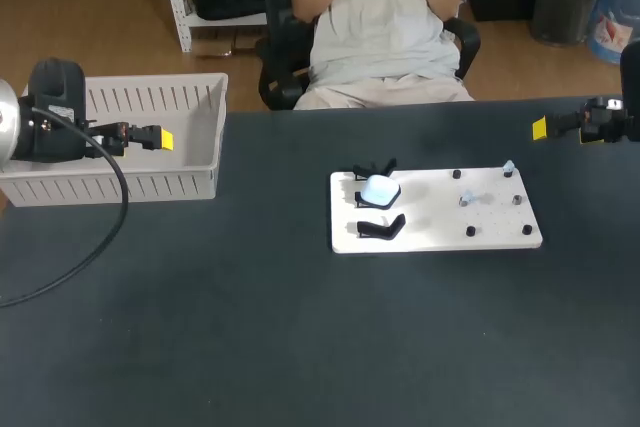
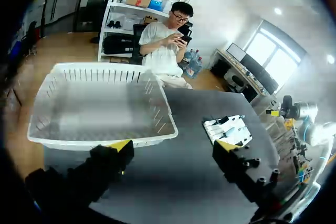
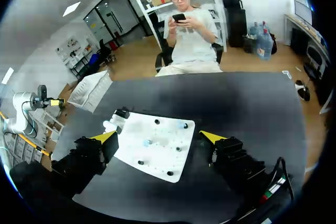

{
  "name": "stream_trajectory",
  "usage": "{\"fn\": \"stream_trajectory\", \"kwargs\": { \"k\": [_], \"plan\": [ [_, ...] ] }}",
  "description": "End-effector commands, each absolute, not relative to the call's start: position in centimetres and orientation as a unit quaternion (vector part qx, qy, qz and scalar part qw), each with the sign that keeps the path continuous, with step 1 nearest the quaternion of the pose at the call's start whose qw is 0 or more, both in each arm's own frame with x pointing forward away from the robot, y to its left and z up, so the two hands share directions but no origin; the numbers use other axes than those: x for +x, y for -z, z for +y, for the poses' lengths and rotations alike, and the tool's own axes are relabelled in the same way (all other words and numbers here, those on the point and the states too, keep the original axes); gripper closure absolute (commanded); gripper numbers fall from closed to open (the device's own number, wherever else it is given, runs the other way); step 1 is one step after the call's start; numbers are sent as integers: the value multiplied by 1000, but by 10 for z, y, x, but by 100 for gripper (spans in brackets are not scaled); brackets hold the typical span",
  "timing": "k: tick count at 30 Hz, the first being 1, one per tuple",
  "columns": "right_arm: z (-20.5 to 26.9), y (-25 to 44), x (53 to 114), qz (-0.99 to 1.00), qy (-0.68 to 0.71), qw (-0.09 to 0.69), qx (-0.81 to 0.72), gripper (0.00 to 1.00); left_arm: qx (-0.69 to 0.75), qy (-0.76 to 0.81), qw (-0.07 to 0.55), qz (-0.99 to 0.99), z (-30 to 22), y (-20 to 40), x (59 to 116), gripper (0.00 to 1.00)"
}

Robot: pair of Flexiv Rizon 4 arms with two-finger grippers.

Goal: Pick up each earbud case from the left stands, insert the matching earbuds, close the lid, and place the case in the box.

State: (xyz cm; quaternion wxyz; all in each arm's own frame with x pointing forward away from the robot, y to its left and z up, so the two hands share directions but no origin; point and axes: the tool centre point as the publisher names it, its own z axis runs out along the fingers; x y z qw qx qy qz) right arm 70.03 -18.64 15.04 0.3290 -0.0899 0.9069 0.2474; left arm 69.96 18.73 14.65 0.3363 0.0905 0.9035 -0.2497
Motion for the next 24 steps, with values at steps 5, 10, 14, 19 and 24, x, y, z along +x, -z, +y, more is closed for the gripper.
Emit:
{"fn": "stream_trajectory", "kwargs": {
  "k": [5, 10, 14, 19, 24],
  "plan": [
    [-187, -150, 701, 907, -248, 329, -91, 0, 89, 245, 333, 906, 186, -149, 699, 0],
    [-187, -150, 701, 907, -248, 329, -91, 0, 89, 245, 333, 906, 186, -149, 699, 0],
    [-187, -150, 701, 907, -248, 329, -91, 0, 129, 247, 338, 899, 180, -149, 699, 0],
    [-187, -150, 701, 907, -248, 329, -91, 0, 196, 241, 357, 881, 168, -152, 699, 0],
    [-187, -150, 701, 907, -248, 329, -91, 0, 289, 237, 381, 846, 156, -159, 698, 0]
  ]
}}
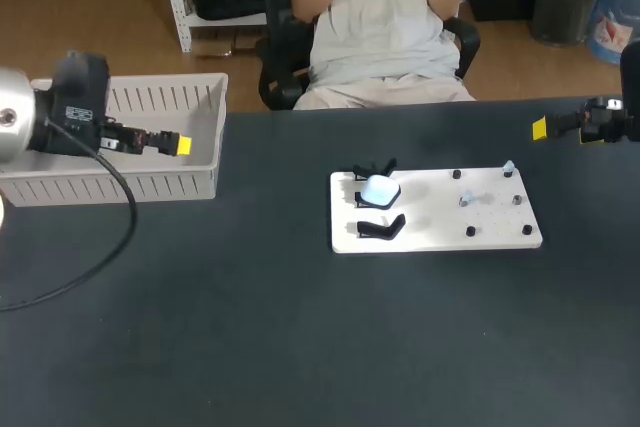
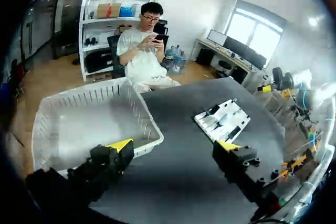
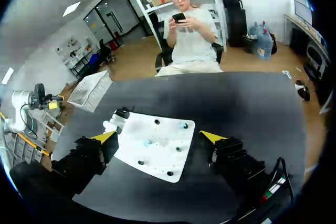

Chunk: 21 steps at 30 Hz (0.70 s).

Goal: Pick up each earbud case from the left stands, insert the matching earbuds, close the lid, and place the case in the box.

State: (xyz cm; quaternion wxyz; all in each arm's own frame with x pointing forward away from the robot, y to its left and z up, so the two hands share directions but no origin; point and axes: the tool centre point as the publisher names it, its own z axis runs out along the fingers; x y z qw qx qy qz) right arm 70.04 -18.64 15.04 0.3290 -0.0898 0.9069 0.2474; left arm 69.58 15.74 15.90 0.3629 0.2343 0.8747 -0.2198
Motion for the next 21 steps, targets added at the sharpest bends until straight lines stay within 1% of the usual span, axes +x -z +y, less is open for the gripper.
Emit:
{"fn": "stream_trajectory", "kwargs": {
  "k": [1, 9, 16, 21],
  "plan": [
    [-187, -150, 701, 907, -248, 329, -91, 0, 308, 234, 386, 837, 154, -160, 698, 0],
    [-187, -150, 701, 907, -248, 329, -91, 0, 445, 211, 400, 773, 133, -163, 705, 0],
    [-187, -150, 701, 907, -248, 329, -91, 0, 532, 223, 386, 720, 105, -151, 708, 0],
    [-187, -150, 701, 907, -248, 329, -91, 0, 568, 256, 373, 688, 85, -143, 707, 0]
  ]
}}
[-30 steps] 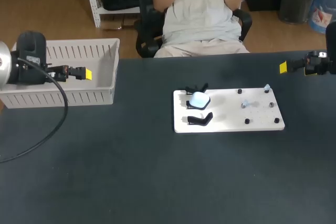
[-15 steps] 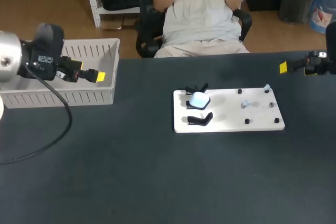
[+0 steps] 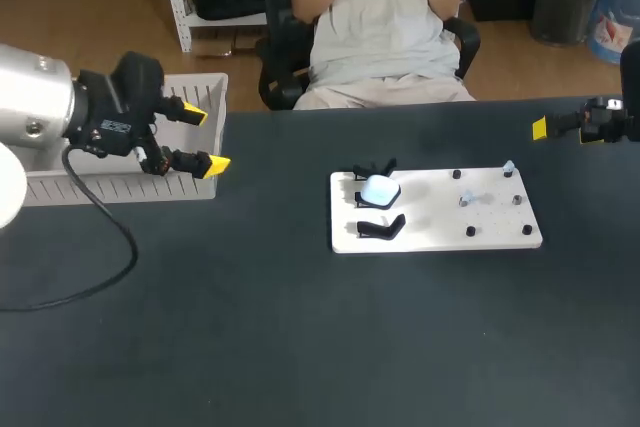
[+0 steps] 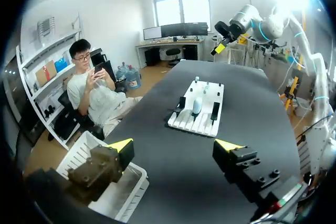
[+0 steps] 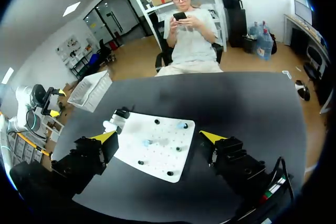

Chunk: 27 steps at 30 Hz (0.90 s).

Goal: Pick up each earbud case from the left stands, insert the matching earbuds, close the lid, and place the case in the box.

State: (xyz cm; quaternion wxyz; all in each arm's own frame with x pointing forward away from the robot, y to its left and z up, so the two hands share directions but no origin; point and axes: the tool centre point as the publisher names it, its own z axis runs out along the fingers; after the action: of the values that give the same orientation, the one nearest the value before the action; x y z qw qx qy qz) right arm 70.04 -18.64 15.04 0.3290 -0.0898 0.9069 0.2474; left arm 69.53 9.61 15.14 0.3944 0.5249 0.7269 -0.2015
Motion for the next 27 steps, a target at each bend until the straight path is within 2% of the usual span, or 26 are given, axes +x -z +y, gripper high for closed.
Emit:
{"fn": "stream_trajectory", "kwargs": {
  "k": [1, 16, 27],
  "plan": [
    [-187, -150, 701, 907, -248, 329, -91, 0, 574, 261, 371, 682, 81, -142, 707, 0],
    [-187, -150, 701, 907, -248, 329, -91, 0, 626, 316, 309, 642, 26, -113, 698, 0],
    [-187, -150, 701, 907, -248, 329, -91, 0, 617, 329, 317, 641, -2, -98, 700, 0]
  ]
}}
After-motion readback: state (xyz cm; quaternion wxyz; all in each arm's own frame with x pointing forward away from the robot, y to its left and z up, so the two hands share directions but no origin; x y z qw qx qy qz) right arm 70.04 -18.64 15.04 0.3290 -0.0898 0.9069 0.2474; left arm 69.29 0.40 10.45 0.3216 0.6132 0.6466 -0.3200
